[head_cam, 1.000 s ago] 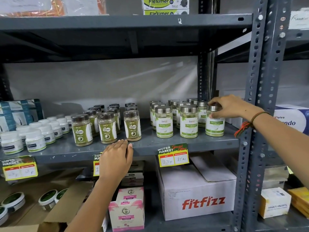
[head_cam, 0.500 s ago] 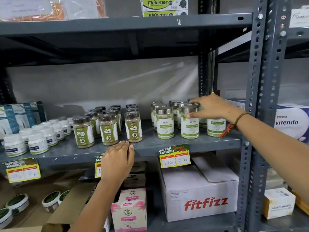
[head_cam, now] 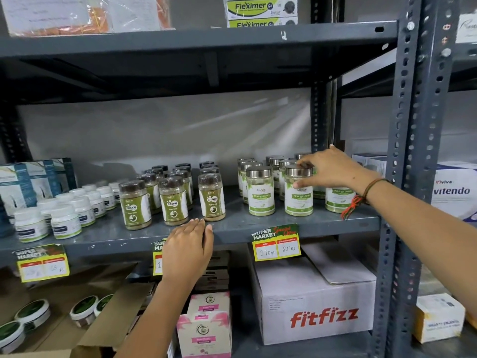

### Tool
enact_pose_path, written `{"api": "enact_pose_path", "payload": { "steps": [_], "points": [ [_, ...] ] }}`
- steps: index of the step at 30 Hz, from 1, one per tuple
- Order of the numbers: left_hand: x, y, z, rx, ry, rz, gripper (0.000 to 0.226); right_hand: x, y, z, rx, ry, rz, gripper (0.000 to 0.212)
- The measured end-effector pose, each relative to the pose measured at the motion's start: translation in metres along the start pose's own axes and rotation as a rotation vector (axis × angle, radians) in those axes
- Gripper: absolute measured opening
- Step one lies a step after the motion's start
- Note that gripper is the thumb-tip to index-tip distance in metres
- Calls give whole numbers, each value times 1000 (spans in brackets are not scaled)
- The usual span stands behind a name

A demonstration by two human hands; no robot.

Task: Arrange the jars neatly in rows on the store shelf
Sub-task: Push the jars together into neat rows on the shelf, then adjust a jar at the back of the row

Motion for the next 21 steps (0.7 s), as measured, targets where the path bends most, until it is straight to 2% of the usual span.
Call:
{"api": "enact_pose_path", "payload": {
  "steps": [3,7,10,14,21],
  "points": [
    [2,0,-1,-12,-11,14,43,10,-11,-2,-89,-10,-50,86],
    [3,0,-1,-23,-17,15,43,57,-28,-4,-246,-112,-171,83],
    [3,0,0,-23,-24,8,43,108,-22,-9,-177,-219,-295,76],
    [2,0,-1,-17,-20,-6,44,168,-3,-21,-88,-341,-271,76],
    [3,1,-1,-14,-23,-6,44,201,25,-42,17,-343,-290,78]
  ]
}}
Point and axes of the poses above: each hand's wrist, its own z-axis away from the middle knuckle, its own y-axis out of the palm, x = y × z, the point moved 9 cm from there along -z, towards the middle knuckle, and after that the axes turned 5 degrees about y, right-handed, at the moved point
